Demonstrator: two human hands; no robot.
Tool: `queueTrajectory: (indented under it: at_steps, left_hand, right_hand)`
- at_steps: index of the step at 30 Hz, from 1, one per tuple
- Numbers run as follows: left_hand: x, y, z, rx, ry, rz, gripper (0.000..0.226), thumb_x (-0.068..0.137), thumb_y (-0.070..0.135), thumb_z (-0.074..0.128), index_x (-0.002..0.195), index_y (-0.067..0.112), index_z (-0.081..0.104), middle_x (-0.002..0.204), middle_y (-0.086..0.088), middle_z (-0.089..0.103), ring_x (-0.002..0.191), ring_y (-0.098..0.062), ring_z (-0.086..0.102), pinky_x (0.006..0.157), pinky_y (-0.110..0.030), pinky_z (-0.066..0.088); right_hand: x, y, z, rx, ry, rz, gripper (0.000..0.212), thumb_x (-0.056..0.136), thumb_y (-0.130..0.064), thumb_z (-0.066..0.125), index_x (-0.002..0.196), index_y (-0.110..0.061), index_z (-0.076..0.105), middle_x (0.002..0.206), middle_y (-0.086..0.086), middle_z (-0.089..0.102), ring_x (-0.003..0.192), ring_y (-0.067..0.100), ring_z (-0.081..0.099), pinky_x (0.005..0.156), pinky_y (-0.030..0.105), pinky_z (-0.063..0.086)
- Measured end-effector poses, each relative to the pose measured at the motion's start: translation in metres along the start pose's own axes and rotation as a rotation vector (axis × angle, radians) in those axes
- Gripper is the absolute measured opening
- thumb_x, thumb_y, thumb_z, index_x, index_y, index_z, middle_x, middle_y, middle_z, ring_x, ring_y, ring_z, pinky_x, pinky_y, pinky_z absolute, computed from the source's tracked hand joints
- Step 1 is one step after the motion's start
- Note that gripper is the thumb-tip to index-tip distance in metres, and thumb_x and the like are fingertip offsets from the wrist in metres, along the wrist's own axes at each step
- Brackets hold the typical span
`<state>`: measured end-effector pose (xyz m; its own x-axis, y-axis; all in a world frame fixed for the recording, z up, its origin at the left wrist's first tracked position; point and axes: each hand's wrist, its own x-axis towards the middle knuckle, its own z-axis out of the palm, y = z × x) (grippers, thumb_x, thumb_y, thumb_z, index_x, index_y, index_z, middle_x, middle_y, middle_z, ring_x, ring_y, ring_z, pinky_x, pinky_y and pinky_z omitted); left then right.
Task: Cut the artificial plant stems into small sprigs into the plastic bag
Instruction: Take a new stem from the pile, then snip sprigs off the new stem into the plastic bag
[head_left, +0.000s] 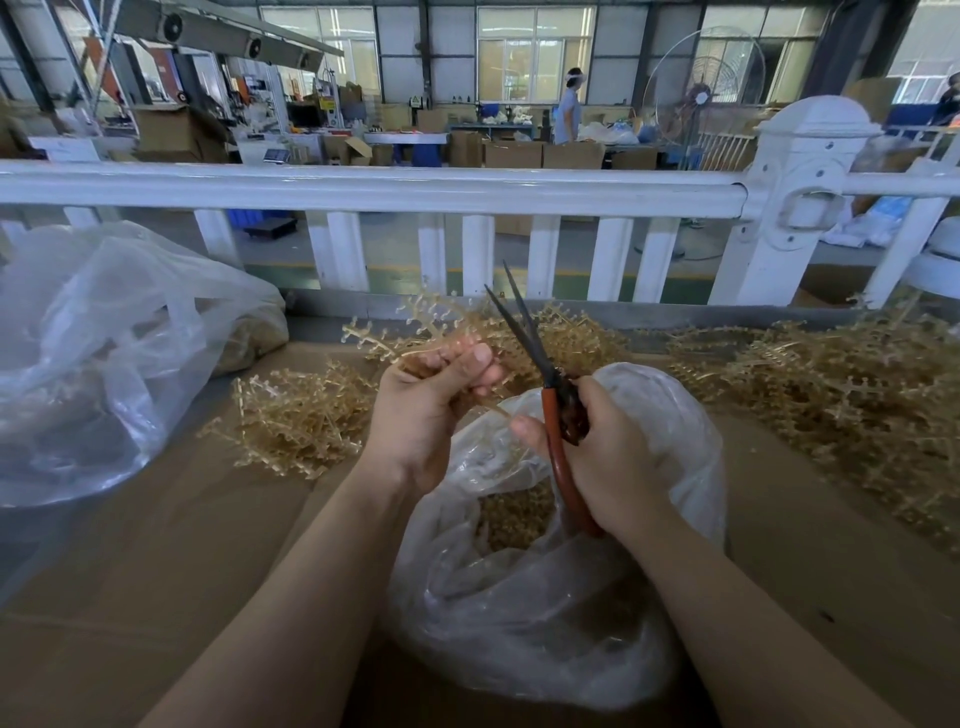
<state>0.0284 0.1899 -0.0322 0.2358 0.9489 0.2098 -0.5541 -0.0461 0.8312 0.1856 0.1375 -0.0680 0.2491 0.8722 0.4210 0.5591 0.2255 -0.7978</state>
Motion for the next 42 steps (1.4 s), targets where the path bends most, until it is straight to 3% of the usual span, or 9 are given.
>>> queueTrajectory:
  at_steps: [5, 9, 13, 18, 24, 32, 42]
  left_hand:
    - [0.0014, -0.001, -0.0041, 0.013, -0.051, 0.051, 0.009, 0.079, 0.01, 0.07, 0.085, 0.003, 0.068, 0.07, -0.004, 0.069, 0.069, -0.014, 0.065, 0.081, -0.03, 0.054]
    - [0.0018, -0.0024, -0.0044, 0.007, -0.033, 0.115, 0.012, 0.077, 0.009, 0.068, 0.082, -0.002, 0.066, 0.07, -0.008, 0.067, 0.067, -0.017, 0.062, 0.07, -0.024, 0.055]
    - [0.001, -0.0022, -0.004, 0.066, -0.039, 0.152, 0.007, 0.074, 0.011, 0.071, 0.076, 0.004, 0.072, 0.07, -0.007, 0.068, 0.068, -0.017, 0.063, 0.07, -0.025, 0.054]
    - [-0.0013, 0.0003, -0.0025, 0.173, -0.065, 0.215, 0.01, 0.074, 0.012, 0.071, 0.069, 0.018, 0.077, 0.068, 0.0, 0.071, 0.066, -0.012, 0.066, 0.068, -0.025, 0.056]
    - [-0.0025, 0.0018, -0.0034, 0.201, -0.067, 0.243, 0.009, 0.074, 0.01, 0.072, 0.07, 0.017, 0.076, 0.069, -0.002, 0.07, 0.069, -0.015, 0.066, 0.073, -0.028, 0.057]
    - [-0.0014, 0.0006, -0.0021, 0.144, -0.028, 0.212, 0.011, 0.075, 0.007, 0.07, 0.071, 0.015, 0.077, 0.072, -0.004, 0.072, 0.067, -0.015, 0.068, 0.068, -0.025, 0.056]
    - [0.0013, -0.0028, -0.0011, 0.056, 0.001, 0.147, 0.017, 0.088, -0.009, 0.058, 0.079, 0.0, 0.069, 0.076, -0.011, 0.069, 0.068, -0.019, 0.065, 0.071, -0.029, 0.055]
  right_hand:
    - [-0.0016, 0.0013, 0.0006, -0.154, -0.031, -0.056, 0.06, 0.062, -0.087, 0.056, 0.087, -0.032, 0.049, 0.077, -0.016, 0.059, 0.076, -0.003, 0.058, 0.059, 0.013, 0.036]
    - [-0.0027, -0.0003, -0.0001, -0.239, -0.048, -0.077, 0.061, 0.062, -0.087, 0.053, 0.092, -0.033, 0.049, 0.085, -0.018, 0.058, 0.079, -0.003, 0.057, 0.062, 0.015, 0.038]
    - [-0.0021, 0.0004, -0.0008, -0.272, -0.028, -0.071, 0.063, 0.063, -0.086, 0.055, 0.095, -0.033, 0.05, 0.09, -0.02, 0.059, 0.084, -0.003, 0.058, 0.065, 0.016, 0.044]
    - [-0.0023, -0.0001, 0.0005, -0.314, 0.011, -0.084, 0.068, 0.058, -0.095, 0.042, 0.09, -0.035, 0.047, 0.085, -0.021, 0.058, 0.077, -0.004, 0.057, 0.06, 0.014, 0.04]
    - [-0.0023, 0.0016, 0.0019, -0.343, 0.068, -0.111, 0.078, 0.058, -0.101, 0.034, 0.091, -0.033, 0.053, 0.08, -0.019, 0.061, 0.073, -0.002, 0.06, 0.063, 0.025, 0.054]
    - [-0.0026, 0.0024, 0.0006, -0.38, 0.124, -0.125, 0.081, 0.058, -0.105, 0.027, 0.085, -0.032, 0.052, 0.076, -0.016, 0.06, 0.07, 0.003, 0.061, 0.063, 0.032, 0.057]
    - [-0.0039, 0.0011, 0.0003, -0.394, 0.154, -0.178, 0.073, 0.062, -0.102, 0.026, 0.076, -0.034, 0.046, 0.064, -0.018, 0.052, 0.059, 0.0, 0.053, 0.053, 0.02, 0.045]
